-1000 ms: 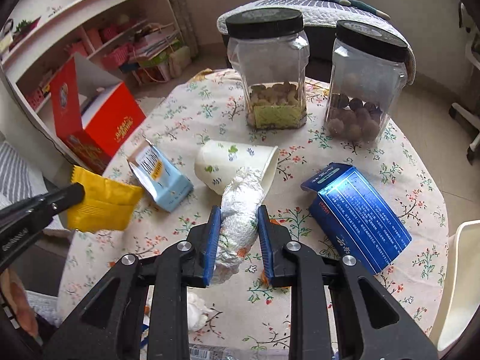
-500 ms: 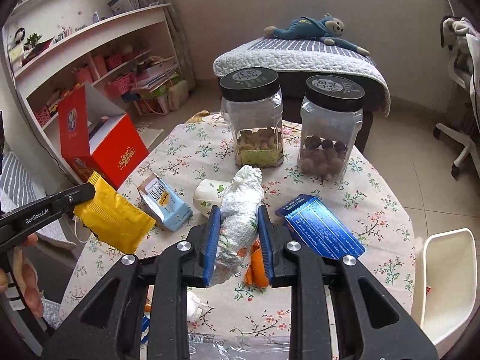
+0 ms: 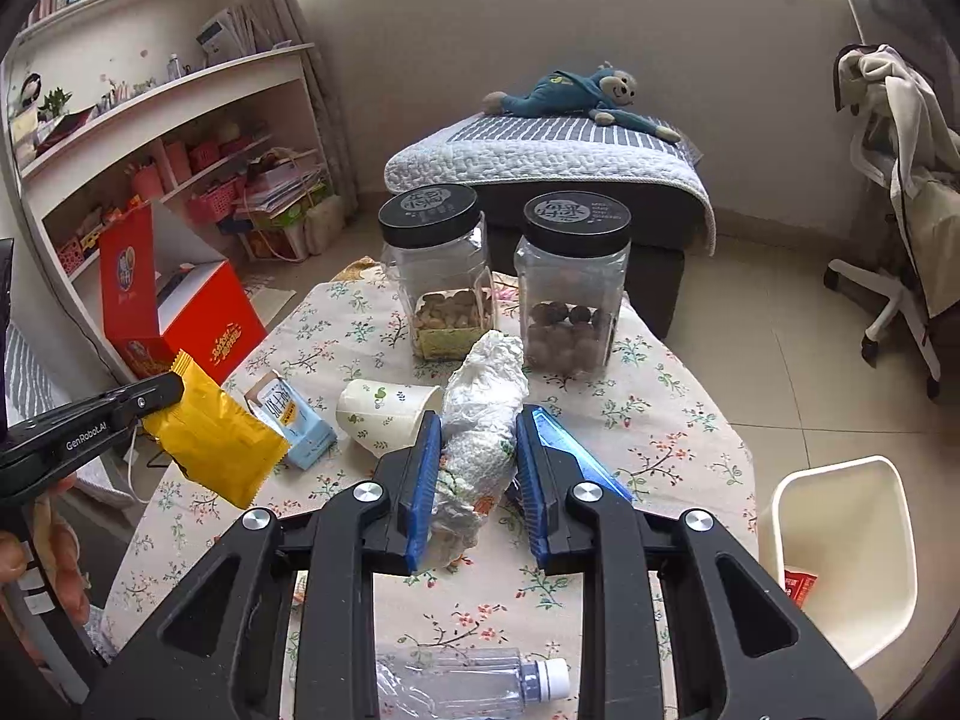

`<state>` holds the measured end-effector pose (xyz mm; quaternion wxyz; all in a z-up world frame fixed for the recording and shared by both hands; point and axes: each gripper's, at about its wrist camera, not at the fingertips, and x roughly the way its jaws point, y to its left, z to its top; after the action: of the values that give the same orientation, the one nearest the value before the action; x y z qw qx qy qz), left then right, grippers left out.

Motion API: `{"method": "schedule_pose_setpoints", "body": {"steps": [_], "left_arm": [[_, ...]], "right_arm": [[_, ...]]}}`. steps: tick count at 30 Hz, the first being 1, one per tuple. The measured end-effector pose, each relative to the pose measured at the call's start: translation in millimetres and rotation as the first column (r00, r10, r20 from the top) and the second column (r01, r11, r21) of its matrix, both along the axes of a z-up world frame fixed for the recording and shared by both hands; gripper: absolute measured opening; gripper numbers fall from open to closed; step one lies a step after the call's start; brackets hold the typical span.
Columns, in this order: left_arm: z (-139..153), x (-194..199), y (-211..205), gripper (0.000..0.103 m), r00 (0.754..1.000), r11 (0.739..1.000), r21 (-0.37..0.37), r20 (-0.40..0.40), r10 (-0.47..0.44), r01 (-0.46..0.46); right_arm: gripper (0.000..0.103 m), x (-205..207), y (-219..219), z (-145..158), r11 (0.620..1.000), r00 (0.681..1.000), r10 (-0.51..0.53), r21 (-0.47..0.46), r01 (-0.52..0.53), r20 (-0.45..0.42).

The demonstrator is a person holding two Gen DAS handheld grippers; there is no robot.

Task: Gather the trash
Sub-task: 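Lift the yellow packet and tissue bundle and carry both to the bin, then open the right tool over the bin to drop the tissue bundle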

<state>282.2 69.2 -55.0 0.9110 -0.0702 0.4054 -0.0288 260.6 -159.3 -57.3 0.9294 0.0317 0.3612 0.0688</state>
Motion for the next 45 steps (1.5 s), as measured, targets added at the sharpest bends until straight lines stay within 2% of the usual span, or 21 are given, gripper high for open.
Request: {"method": "schedule_pose_setpoints", "body": {"steps": [9, 16, 21, 30, 33, 34, 37, 39, 42, 45], "left_arm": [[3, -7, -39, 0.004, 0.998, 0.999, 0.005, 0.025, -0.053, 0.053], [5, -13, -72, 0.004, 0.994, 0.994, 0.023, 0.038, -0.103, 0.103], [8, -20, -95, 0.004, 0.989, 0.99, 0.038, 0.048, -0.141, 0.139], [18, -33, -149, 0.004, 0.969, 0.971, 0.063, 0.072, -0.236, 0.231], [22, -35, -173, 0.004, 0.958, 0.96, 0.068, 0.08, -0.276, 0.271], [24, -36, -183, 0.004, 0.953, 0.956, 0.07, 0.083, -0.291, 0.286], [31, -39, -215, 0.004, 0.937, 0.941, 0.067, 0.095, -0.337, 0.332], [35, -40, -238, 0.004, 0.925, 0.931, 0.055, 0.103, -0.366, 0.362], [39, -42, -275, 0.004, 0.904, 0.91, 0.044, 0.108, -0.414, 0.411], [40, -46, -310, 0.004, 0.882, 0.889, 0.036, 0.112, -0.457, 0.456]], "right_arm": [[0.024, -24, -55, 11, 0.995, 0.995, -0.095, -0.002, 0.095, 0.027], [0.024, -42, -107, 19, 0.98, 0.979, -0.199, -0.001, 0.199, 0.046], [0.024, -50, -147, 18, 0.956, 0.956, -0.291, -0.008, 0.292, 0.035], [0.025, -59, -218, 6, 0.894, 0.894, -0.448, -0.038, 0.447, -0.013], [0.034, -64, -236, 6, 0.875, 0.875, -0.484, -0.033, 0.483, -0.014], [0.047, -67, -243, 6, 0.865, 0.865, -0.501, -0.031, 0.5, -0.01], [0.065, -79, -261, 11, 0.826, 0.827, -0.563, -0.017, 0.563, 0.013], [0.066, -88, -276, 15, 0.801, 0.8, -0.599, 0.007, 0.599, 0.019], [0.081, -105, -297, 22, 0.743, 0.742, -0.669, 0.032, 0.668, 0.044], [0.083, -122, -315, 29, 0.688, 0.685, -0.724, 0.024, 0.725, 0.086]]}}
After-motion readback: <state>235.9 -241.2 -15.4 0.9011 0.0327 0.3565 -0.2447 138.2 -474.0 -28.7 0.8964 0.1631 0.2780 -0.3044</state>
